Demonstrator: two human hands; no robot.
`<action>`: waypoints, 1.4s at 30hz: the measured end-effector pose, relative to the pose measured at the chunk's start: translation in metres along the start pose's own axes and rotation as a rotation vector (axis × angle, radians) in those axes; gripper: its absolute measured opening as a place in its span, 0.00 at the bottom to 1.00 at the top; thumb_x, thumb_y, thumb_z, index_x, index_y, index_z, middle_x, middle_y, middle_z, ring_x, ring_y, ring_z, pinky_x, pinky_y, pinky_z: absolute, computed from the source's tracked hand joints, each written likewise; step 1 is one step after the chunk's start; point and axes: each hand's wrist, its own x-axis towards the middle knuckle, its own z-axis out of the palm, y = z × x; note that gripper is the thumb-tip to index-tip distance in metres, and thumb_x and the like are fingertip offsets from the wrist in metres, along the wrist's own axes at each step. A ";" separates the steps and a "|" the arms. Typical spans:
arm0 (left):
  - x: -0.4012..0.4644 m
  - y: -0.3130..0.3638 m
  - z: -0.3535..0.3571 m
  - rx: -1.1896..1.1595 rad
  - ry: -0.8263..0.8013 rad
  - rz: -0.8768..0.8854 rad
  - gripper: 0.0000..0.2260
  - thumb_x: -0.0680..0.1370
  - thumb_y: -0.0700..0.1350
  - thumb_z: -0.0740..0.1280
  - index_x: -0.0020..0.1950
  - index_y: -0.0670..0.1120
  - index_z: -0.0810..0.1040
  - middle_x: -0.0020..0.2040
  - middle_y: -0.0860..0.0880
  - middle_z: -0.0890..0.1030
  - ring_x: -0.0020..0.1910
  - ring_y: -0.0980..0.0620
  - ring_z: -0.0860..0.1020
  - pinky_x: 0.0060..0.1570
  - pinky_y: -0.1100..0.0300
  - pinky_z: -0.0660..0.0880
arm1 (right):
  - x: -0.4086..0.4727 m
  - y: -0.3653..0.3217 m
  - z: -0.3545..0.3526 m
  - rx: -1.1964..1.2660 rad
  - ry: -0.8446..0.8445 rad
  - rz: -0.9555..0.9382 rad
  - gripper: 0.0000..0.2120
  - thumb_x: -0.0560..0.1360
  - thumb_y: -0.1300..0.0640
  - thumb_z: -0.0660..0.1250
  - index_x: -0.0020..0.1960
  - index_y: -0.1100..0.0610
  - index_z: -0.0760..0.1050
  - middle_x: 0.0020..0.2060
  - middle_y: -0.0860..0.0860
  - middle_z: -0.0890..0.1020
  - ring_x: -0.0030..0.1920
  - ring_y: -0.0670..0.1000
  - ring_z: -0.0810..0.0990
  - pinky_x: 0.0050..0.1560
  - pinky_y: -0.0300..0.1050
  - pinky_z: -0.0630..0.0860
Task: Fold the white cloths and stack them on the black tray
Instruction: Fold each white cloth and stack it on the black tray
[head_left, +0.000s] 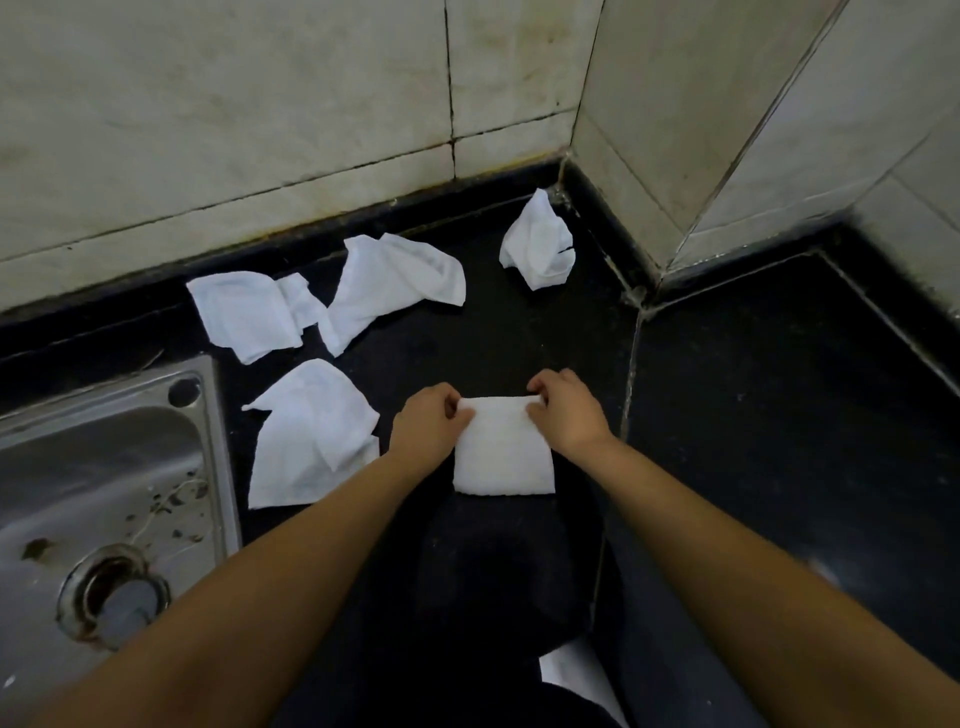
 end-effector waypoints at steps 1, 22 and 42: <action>-0.002 0.000 0.003 0.023 0.034 -0.013 0.07 0.76 0.50 0.65 0.47 0.49 0.71 0.42 0.51 0.74 0.44 0.51 0.74 0.49 0.54 0.71 | -0.003 0.001 0.002 -0.021 0.048 0.007 0.17 0.77 0.55 0.62 0.65 0.55 0.69 0.62 0.55 0.71 0.61 0.55 0.73 0.61 0.50 0.72; -0.064 0.060 0.027 -0.941 -0.586 -0.267 0.15 0.79 0.47 0.64 0.64 0.43 0.71 0.59 0.45 0.79 0.55 0.48 0.79 0.49 0.54 0.78 | -0.131 0.035 -0.025 0.828 0.308 0.244 0.04 0.77 0.59 0.63 0.49 0.58 0.76 0.44 0.51 0.80 0.43 0.50 0.79 0.39 0.42 0.75; -0.446 0.158 0.220 -0.473 -1.223 0.224 0.04 0.78 0.40 0.64 0.48 0.44 0.79 0.46 0.47 0.83 0.45 0.51 0.80 0.51 0.53 0.77 | -0.616 0.196 0.083 1.298 1.150 0.649 0.08 0.78 0.60 0.62 0.50 0.55 0.79 0.50 0.55 0.84 0.51 0.57 0.82 0.54 0.58 0.78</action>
